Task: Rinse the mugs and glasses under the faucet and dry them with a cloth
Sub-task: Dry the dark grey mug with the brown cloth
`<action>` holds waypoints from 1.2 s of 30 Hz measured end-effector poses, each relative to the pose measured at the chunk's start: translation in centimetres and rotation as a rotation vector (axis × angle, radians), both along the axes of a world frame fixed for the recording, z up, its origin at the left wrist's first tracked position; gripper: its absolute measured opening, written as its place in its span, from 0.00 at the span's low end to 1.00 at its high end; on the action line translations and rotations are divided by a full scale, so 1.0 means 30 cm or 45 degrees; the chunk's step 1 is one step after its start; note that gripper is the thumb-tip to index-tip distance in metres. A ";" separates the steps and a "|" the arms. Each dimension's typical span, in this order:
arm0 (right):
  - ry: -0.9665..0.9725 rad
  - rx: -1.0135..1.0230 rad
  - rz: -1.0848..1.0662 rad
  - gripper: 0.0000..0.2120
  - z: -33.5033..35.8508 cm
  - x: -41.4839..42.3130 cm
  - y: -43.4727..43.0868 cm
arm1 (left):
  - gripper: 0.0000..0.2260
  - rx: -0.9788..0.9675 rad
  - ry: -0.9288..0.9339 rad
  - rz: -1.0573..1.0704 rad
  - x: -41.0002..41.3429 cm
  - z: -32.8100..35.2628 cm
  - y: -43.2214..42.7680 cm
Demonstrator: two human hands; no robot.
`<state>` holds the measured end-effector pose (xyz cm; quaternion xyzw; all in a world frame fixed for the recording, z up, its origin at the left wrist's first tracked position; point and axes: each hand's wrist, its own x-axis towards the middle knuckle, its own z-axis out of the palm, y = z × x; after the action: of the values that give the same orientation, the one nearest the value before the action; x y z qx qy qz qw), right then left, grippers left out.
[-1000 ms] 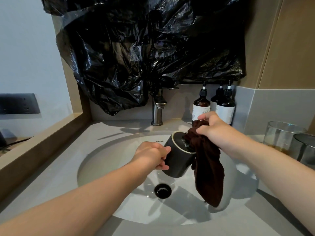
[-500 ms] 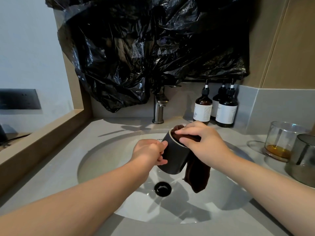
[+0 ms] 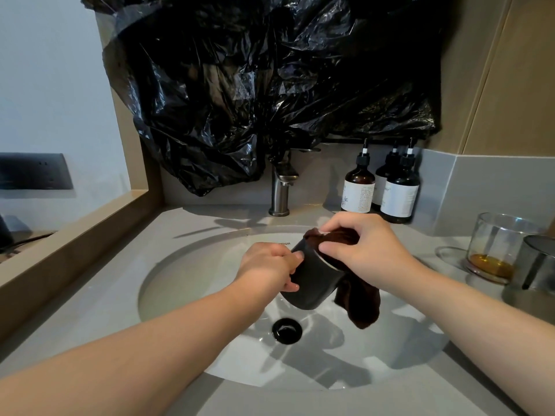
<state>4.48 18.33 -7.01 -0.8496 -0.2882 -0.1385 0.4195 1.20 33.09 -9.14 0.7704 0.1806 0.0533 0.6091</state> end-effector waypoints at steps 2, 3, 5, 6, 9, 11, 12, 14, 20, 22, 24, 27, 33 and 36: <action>0.090 -0.051 0.092 0.12 0.020 0.001 -0.012 | 0.18 -0.099 0.003 0.060 0.005 0.001 0.006; 0.138 -0.084 0.124 0.12 0.029 0.009 -0.023 | 0.18 -0.133 -0.018 0.052 0.003 -0.003 0.010; 0.182 -0.200 0.121 0.12 0.042 0.027 -0.047 | 0.19 -0.151 -0.058 0.017 -0.003 -0.013 0.020; 0.181 -0.269 0.074 0.13 0.042 0.036 -0.056 | 0.19 -0.130 -0.065 0.007 -0.005 -0.017 0.027; 0.115 -0.307 -0.179 0.11 0.025 0.069 -0.066 | 0.20 0.003 -0.078 -0.021 0.000 -0.016 0.031; 0.068 -0.116 -0.245 0.10 0.022 0.072 -0.064 | 0.20 0.041 -0.087 -0.043 0.002 -0.016 0.023; 0.032 -0.017 -0.189 0.10 0.022 0.064 -0.061 | 0.21 0.050 -0.089 -0.061 0.000 -0.019 0.020; -0.062 0.012 -0.039 0.11 0.024 0.032 -0.045 | 0.23 0.055 -0.095 -0.098 -0.008 -0.021 0.014; -0.037 -0.143 -0.267 0.12 0.003 0.074 -0.068 | 0.19 0.019 -0.062 -0.048 -0.006 -0.003 0.016; -0.041 -0.090 -0.336 0.13 0.013 0.087 -0.083 | 0.18 0.015 -0.052 -0.038 -0.004 -0.005 0.019; -0.081 -0.015 -0.232 0.13 0.021 0.070 -0.073 | 0.17 0.022 -0.051 -0.038 -0.002 -0.008 0.019; -0.052 -0.146 -0.102 0.12 0.017 0.048 -0.045 | 0.18 0.060 -0.074 -0.042 0.001 -0.016 0.020; 0.068 -0.145 -0.383 0.13 0.025 0.101 -0.096 | 0.18 0.053 -0.062 -0.011 -0.005 -0.009 0.018; 0.091 -0.089 -0.036 0.11 0.041 0.040 -0.062 | 0.19 -0.024 -0.009 0.015 0.001 -0.006 0.023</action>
<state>5.67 16.47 -5.78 -0.8721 -0.2655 -0.1038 0.3977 1.23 33.78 -9.33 0.7635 0.1833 0.0579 0.6165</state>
